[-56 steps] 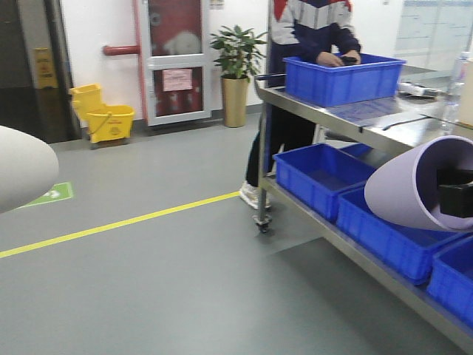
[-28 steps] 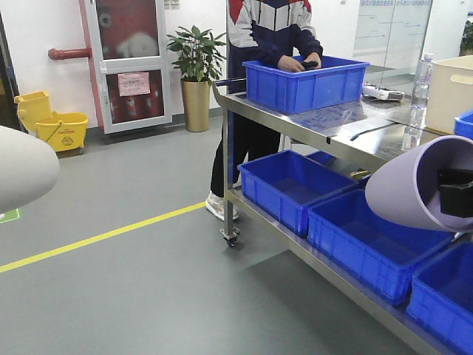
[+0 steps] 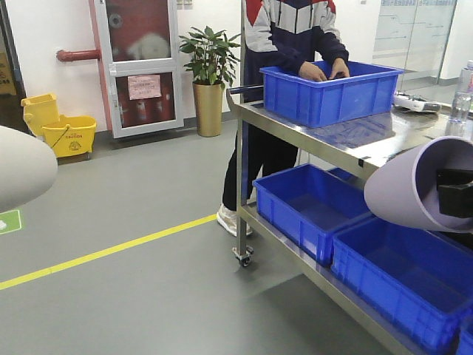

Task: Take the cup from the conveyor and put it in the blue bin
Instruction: 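Hold both cups while the base drives up to the blue bin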

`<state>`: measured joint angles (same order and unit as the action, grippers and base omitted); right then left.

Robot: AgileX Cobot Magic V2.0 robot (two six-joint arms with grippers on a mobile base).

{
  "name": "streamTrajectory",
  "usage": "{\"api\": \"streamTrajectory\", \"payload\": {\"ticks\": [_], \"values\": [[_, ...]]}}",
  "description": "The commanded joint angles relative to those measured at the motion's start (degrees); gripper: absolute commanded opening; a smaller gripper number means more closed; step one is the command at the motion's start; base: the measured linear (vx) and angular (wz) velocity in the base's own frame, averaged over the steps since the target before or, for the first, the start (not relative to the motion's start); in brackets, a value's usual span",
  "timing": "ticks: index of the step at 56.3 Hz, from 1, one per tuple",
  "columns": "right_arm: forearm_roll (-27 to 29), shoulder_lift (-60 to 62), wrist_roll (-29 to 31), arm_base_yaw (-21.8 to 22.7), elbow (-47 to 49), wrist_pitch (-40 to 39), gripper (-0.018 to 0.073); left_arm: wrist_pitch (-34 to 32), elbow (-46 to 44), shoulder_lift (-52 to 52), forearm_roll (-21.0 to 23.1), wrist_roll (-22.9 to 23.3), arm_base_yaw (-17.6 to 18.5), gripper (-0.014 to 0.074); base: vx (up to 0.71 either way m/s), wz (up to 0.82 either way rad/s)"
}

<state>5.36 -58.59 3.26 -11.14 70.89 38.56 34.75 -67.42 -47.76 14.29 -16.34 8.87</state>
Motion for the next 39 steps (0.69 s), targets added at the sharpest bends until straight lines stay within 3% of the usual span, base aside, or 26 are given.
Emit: {"api": "streamTrajectory", "payload": {"ticks": [1, 20, 39], "values": [[-0.2, 1.0, 0.0, 0.0, 1.6, -5.0, -0.0009, -5.0, -1.6, 0.2, 1.1, 0.2, 0.4, 0.0052, 0.39, -0.01], [-0.2, 1.0, 0.0, 0.0, 1.6, -5.0, -0.0009, -5.0, -1.6, 0.1, 1.1, 0.2, 0.4, 0.0052, 0.38, -0.18], [-0.2, 1.0, 0.0, 0.0, 1.6, -5.0, -0.0009, -5.0, -1.6, 0.2, 1.1, 0.2, 0.4, 0.0052, 0.38, -0.54]]}}
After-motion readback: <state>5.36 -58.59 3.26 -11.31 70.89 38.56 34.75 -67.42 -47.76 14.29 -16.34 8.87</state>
